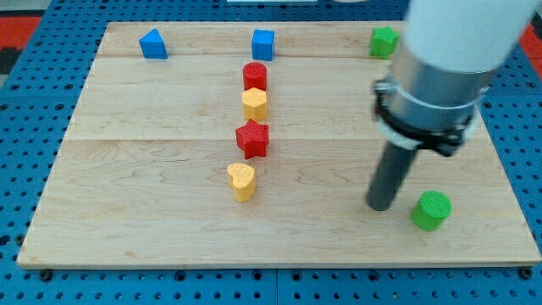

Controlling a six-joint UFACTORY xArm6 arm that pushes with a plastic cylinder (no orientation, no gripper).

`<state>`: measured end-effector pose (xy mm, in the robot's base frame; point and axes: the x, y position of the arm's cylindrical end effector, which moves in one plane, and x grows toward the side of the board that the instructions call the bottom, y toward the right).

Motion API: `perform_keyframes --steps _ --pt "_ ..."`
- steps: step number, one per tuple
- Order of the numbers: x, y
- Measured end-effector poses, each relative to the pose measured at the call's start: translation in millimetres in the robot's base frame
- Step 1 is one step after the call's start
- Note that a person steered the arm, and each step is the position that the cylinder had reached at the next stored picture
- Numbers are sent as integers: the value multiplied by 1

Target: Push the green star into the green circle

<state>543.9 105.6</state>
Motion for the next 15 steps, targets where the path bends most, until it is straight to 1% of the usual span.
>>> perform_keyframes --steps 1,2,3,4,5,6,7,8,9,10,11,12,13,14,15 --pt "-25 -23" --pt "-129 -24" --pt "-198 88" --pt "-277 136" --pt "-321 146" --pt "-318 52" --pt "-321 -2" --pt "-269 -2" --pt "-237 68" --pt "-266 42" --pt "-183 70" --pt "-160 82" --pt "-208 24" --pt "-234 108" --pt "-174 152"
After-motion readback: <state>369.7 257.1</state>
